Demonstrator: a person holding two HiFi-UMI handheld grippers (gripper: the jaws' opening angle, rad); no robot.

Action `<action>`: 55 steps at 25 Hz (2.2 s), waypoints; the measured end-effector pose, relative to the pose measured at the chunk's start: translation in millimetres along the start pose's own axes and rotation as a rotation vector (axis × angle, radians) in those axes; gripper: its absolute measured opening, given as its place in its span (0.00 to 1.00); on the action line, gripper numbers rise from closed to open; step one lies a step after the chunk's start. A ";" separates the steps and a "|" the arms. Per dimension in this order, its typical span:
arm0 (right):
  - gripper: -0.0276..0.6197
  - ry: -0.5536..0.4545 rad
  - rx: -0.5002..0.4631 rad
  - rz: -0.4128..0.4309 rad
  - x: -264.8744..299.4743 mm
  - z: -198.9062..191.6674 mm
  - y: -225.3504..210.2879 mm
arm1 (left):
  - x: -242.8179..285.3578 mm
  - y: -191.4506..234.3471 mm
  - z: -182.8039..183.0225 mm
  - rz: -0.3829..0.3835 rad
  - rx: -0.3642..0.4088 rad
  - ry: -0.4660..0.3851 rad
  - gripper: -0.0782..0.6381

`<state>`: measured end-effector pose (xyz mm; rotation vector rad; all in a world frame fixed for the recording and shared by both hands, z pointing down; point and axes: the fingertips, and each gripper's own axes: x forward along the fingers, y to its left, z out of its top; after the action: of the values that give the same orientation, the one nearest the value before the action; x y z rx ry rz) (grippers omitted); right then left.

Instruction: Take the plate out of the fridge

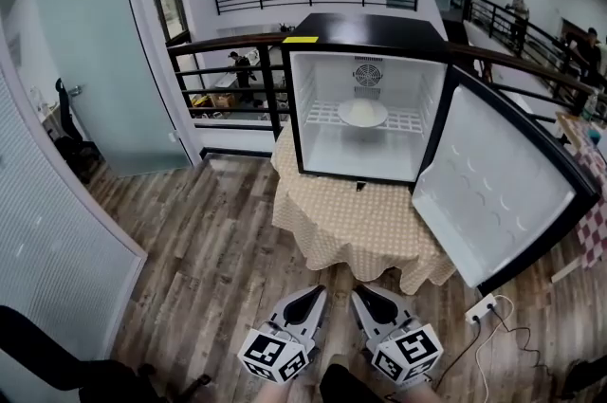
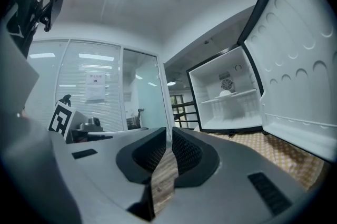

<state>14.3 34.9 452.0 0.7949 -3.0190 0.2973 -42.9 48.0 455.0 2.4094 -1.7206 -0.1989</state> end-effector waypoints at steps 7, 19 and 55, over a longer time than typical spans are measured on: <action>0.12 -0.005 0.004 0.000 35.3 11.5 -23.9 | 34.6 24.7 9.3 -0.013 0.001 0.004 0.12; 0.12 0.001 -0.003 0.027 89.8 22.4 -64.6 | 88.8 68.9 17.1 0.002 -0.005 -0.004 0.12; 0.12 -0.015 0.038 -0.106 165.0 40.1 -171.3 | 228.4 116.4 30.3 -0.149 0.006 0.016 0.12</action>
<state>-44.0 -199.1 452.5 0.9598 -2.9798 0.3493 -82.7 -207.1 449.1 2.5381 -1.5381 -0.1937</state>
